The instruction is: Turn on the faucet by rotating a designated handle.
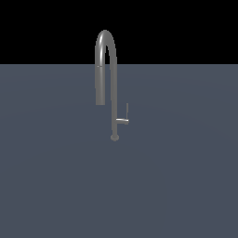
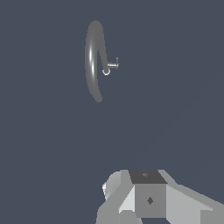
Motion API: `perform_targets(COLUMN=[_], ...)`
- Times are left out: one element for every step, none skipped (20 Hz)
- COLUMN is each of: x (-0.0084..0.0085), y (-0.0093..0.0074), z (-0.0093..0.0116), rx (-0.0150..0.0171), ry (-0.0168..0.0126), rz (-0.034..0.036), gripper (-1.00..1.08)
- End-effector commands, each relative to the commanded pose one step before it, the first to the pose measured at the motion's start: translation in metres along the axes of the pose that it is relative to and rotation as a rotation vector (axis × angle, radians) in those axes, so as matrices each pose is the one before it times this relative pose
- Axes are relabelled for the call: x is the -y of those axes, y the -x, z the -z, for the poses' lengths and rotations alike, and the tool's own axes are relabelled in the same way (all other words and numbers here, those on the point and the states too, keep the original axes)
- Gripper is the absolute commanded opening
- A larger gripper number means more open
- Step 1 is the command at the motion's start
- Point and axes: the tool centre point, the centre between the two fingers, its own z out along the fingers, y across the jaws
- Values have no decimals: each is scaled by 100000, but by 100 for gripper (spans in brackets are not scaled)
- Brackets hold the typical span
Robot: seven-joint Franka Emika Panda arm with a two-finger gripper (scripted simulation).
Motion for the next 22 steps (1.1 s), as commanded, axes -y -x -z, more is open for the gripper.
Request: perform_targets(x=[63, 34, 36, 38, 40, 41, 42, 42, 42, 43, 43, 44, 44, 44, 44, 45, 45, 45, 46, 46, 47, 46], y=[-992, -464, -495, -528, -560, -575, -581, -586, -591, -595, -600, -605, -610, -614, -619, -624, -628, -633, -637, -642, -646, -651], z=[-320, -139, -149, -158, -168, -172, -173, -174, -176, -177, -178, -179, -180, -180, -181, -182, -183, -184, -185, -186, -187, -188], rx=[2602, 1202, 1284, 1368, 1452, 1490, 1502, 1514, 1526, 1538, 1550, 1561, 1573, 1585, 1596, 1608, 1619, 1631, 1643, 1656, 1668, 1682], ry=[-2766, -1305, -1395, -1486, -1579, -1622, -1638, -1653, -1668, -1683, -1699, -1714, -1729, -1745, -1760, -1776, -1791, -1807, -1822, -1839, -1854, -1871], rz=[-2873, -1335, -1426, -1518, -1612, -1654, -1668, -1681, -1694, -1707, -1719, -1732, -1744, -1755, -1767, -1779, -1790, -1801, -1812, -1824, -1835, -1847], gripper=[-100, -100, -100, -100, -100, -100, -100, -100, -100, -100, -100, -100, -100, -100, -100, -100, -100, -100, -100, -100, -100, -100])
